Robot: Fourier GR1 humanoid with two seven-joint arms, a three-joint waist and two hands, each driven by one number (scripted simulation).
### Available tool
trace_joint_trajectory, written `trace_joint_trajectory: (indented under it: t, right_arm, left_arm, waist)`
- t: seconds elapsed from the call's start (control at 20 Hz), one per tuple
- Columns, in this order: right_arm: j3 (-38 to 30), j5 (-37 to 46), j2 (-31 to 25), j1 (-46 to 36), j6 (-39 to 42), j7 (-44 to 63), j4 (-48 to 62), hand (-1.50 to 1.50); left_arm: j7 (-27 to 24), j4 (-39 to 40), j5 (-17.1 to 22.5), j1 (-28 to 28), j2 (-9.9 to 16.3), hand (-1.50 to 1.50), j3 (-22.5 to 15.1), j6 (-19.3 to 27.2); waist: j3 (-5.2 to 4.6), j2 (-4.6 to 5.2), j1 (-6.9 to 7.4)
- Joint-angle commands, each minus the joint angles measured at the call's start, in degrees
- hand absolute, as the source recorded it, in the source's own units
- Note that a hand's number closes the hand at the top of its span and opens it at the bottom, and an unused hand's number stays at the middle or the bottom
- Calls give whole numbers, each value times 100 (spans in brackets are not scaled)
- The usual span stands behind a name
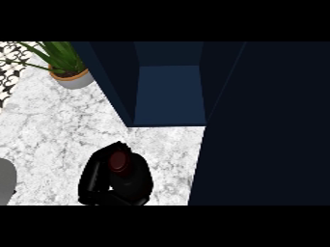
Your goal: Pick up the wine, place it into the cabinet and close the cabinet
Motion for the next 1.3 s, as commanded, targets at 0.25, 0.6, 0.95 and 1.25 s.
trace_joint_trajectory:
  t: [0.25,0.6,0.95,1.25]
  right_arm:
    - [-101,-158,-427,847,86,59,-1385,-150]
    - [242,184,-161,599,-83,101,-1156,-150]
    - [-181,-253,-395,675,95,28,-1227,-150]
    - [13,-271,-441,1026,165,-347,-1321,-150]
  left_arm:
    - [358,-125,-158,-571,-8,150,-308,1313]
    - [383,694,-357,-1445,50,150,136,1340]
    - [627,1453,-278,-2427,-7,150,31,1647]
    - [569,2283,18,-3115,-8,150,405,1512]
  waist:
    - [3,11,-32]
    - [-9,23,-11]
    - [-4,35,-26]
    - [-4,33,-97]
